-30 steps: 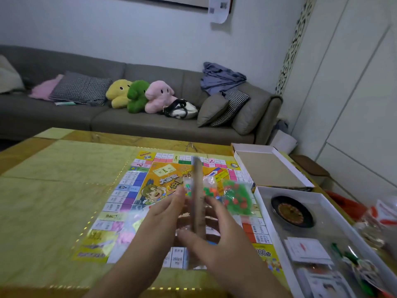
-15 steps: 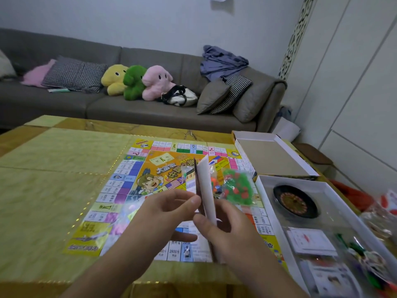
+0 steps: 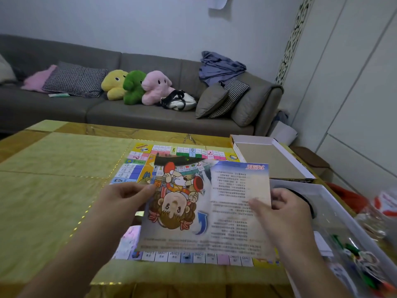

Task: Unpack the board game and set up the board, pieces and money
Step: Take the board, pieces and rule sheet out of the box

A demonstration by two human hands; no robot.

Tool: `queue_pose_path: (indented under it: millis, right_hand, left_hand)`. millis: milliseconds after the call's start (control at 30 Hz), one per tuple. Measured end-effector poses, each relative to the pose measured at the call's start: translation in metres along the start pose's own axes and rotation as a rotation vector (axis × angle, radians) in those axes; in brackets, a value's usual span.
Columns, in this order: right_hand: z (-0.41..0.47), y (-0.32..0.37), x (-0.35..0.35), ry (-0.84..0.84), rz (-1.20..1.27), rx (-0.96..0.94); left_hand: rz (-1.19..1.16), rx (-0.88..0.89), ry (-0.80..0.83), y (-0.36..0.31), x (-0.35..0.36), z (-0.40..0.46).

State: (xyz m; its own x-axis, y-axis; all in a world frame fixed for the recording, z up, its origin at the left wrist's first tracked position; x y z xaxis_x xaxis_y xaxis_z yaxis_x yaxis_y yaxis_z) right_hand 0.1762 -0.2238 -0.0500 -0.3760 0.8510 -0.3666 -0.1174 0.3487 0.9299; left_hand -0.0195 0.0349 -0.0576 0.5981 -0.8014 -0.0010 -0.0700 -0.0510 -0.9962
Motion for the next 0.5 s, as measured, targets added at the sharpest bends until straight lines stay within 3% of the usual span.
queue_pose_path:
  millis: [367,500]
  right_hand:
    - [0.010,-0.007,0.004,0.051,0.102,-0.025]
    - [0.011,-0.007,0.004,0.074,0.082,-0.035]
  left_hand:
    - [-0.342,-0.216,0.068,0.019,-0.001,0.003]
    - [-0.338,-0.230,0.045,0.023,-0.002,0.005]
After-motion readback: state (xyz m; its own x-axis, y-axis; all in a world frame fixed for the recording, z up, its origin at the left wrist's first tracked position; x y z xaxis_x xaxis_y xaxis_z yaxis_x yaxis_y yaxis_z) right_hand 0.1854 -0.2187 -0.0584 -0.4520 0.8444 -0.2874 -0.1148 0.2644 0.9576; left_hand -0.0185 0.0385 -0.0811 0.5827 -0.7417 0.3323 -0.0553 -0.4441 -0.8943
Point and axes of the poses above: each hand's wrist, its own z-axis towards the middle knuckle, its own x-axis out of the palm, y = z × x, the point moved 6 cm from there along z, towards the middle knuckle, and after that the axes turned 13 degrees about y, right-handed, at the moved point
